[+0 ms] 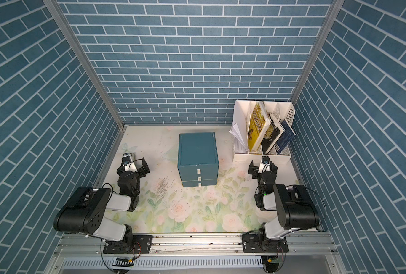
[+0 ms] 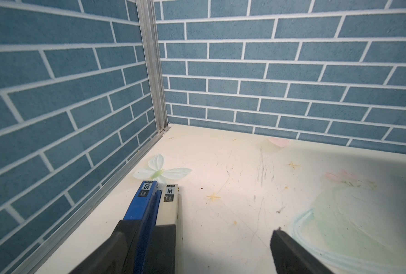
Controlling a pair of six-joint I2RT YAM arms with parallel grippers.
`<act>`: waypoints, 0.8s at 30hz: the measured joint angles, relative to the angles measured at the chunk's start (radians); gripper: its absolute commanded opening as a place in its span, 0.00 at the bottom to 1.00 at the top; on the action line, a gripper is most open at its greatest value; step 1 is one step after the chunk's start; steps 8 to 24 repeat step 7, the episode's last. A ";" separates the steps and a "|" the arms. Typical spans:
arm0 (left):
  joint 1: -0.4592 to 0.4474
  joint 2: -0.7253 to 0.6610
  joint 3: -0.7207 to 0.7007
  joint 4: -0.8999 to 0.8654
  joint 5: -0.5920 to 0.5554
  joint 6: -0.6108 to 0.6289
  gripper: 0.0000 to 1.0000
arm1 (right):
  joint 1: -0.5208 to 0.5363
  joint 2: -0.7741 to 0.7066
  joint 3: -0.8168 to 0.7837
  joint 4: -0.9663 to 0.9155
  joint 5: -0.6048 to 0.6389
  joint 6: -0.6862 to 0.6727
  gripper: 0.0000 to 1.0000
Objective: Place the plugs into the drawer by color
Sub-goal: Reset both arms
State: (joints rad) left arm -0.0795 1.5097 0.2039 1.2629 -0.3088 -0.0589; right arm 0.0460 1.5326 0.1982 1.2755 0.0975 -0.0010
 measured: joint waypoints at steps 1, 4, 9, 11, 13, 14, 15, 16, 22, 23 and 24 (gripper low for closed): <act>0.000 0.000 0.000 0.000 0.000 0.000 1.00 | 0.000 0.000 0.000 0.000 0.000 0.000 1.00; 0.000 0.000 0.000 0.000 0.000 0.000 1.00 | 0.000 0.000 0.005 -0.004 0.000 0.000 1.00; 0.000 0.000 0.000 0.000 0.000 0.000 1.00 | 0.000 0.000 0.005 -0.004 0.000 0.000 1.00; 0.000 0.000 0.000 0.000 0.000 0.000 1.00 | 0.000 0.000 0.005 -0.004 0.000 0.000 1.00; 0.000 0.000 0.000 0.000 0.000 0.000 1.00 | 0.000 0.000 0.005 -0.004 0.000 0.000 1.00; 0.000 0.000 0.000 0.000 0.000 0.000 1.00 | 0.000 0.000 0.005 -0.004 0.000 0.000 1.00; 0.000 0.000 0.000 0.000 0.000 0.000 1.00 | 0.000 0.000 0.005 -0.004 0.000 0.000 1.00; 0.000 0.000 0.000 0.000 0.000 0.000 1.00 | 0.000 0.000 0.005 -0.004 0.000 0.000 1.00; 0.000 0.000 0.000 0.000 0.000 0.000 1.00 | 0.000 0.000 0.005 -0.004 0.000 0.000 1.00; 0.000 0.000 0.000 0.000 0.000 0.000 1.00 | 0.000 0.000 0.005 -0.004 0.000 0.000 1.00; 0.000 0.000 0.000 0.000 0.000 0.000 1.00 | 0.000 0.000 0.005 -0.004 0.000 0.000 1.00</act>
